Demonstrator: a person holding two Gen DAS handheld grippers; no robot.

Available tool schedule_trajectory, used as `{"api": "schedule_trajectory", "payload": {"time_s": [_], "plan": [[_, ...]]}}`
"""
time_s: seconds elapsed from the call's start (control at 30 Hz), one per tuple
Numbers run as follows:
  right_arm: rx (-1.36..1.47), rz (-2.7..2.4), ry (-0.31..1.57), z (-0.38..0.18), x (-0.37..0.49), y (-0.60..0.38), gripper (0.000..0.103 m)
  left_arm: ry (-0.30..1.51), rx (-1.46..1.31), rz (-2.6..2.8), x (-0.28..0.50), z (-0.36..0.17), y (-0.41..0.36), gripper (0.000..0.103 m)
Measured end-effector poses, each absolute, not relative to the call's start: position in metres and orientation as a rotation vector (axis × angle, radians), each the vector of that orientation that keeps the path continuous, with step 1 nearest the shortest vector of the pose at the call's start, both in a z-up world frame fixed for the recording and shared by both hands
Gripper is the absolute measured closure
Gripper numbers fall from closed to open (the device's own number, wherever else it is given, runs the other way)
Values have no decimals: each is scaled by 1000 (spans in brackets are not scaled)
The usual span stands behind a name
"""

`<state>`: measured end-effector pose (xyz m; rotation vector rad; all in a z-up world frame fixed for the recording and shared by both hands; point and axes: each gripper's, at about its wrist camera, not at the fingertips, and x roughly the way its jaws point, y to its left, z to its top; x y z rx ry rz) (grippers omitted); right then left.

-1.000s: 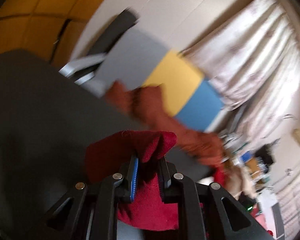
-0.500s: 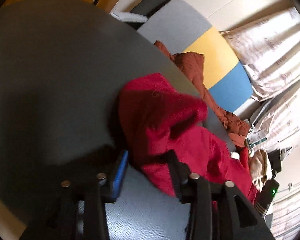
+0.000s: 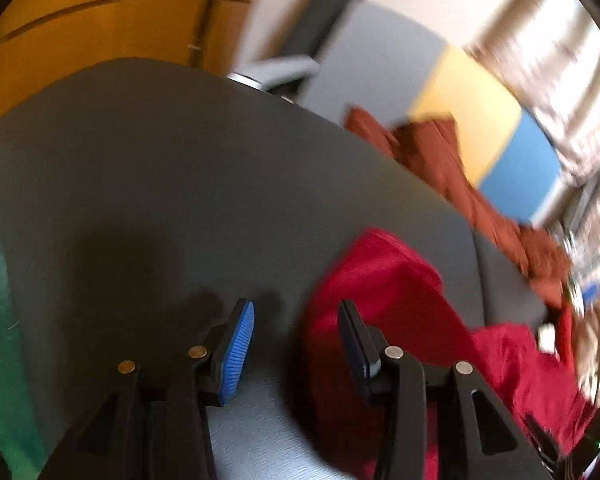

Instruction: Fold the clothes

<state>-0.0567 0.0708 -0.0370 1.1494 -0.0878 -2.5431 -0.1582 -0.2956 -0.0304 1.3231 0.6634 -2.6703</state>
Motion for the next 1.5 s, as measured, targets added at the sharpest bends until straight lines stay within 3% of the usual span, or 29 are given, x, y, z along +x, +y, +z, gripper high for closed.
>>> {"api": "schedule_trajectory", "payload": {"time_s": [0.1,0.23,0.33,0.4,0.43,0.5,0.57,0.73,0.9,1.0,1.1,1.3,1.5], "plan": [[1137,-2535,-102,-37,-56,70,41,542,1447,-2719,-184,-37,-256,59],[1130,-2517,-120,-37,-57,74,39,167,1517,-2696,-193,-52,-215,58],[1127,-2505,-127,-38,-58,76,38,8,1448,-2708,-187,-55,-201,58],[1123,-2503,-133,-38,-59,77,38,6,1457,-2713,-187,-56,-204,58],[1122,-2503,-134,-39,-59,76,37,-12,1464,-2714,-188,-56,-205,61],[1121,-2502,-136,-39,-60,76,37,-64,1459,-2687,-200,-48,-211,79],[1120,-2501,-138,-39,-59,75,37,-102,1451,-2640,-198,-43,-214,85],[1117,-2491,-141,-39,-59,79,37,-5,1357,-2432,-203,-42,-262,84],[1116,-2481,-149,-39,-60,79,35,500,1297,-2438,-183,-36,-328,84],[1113,-2480,-155,-40,-60,79,34,631,1127,-2412,-147,-25,-354,79],[1111,-2481,-154,-40,-60,79,34,589,1059,-2467,-130,-21,-357,78],[1116,-2479,-143,-40,-60,78,34,304,1251,-2563,-164,-32,-318,78],[1118,-2464,-160,-40,-60,79,32,182,1292,-2487,-176,-37,-310,74]]}}
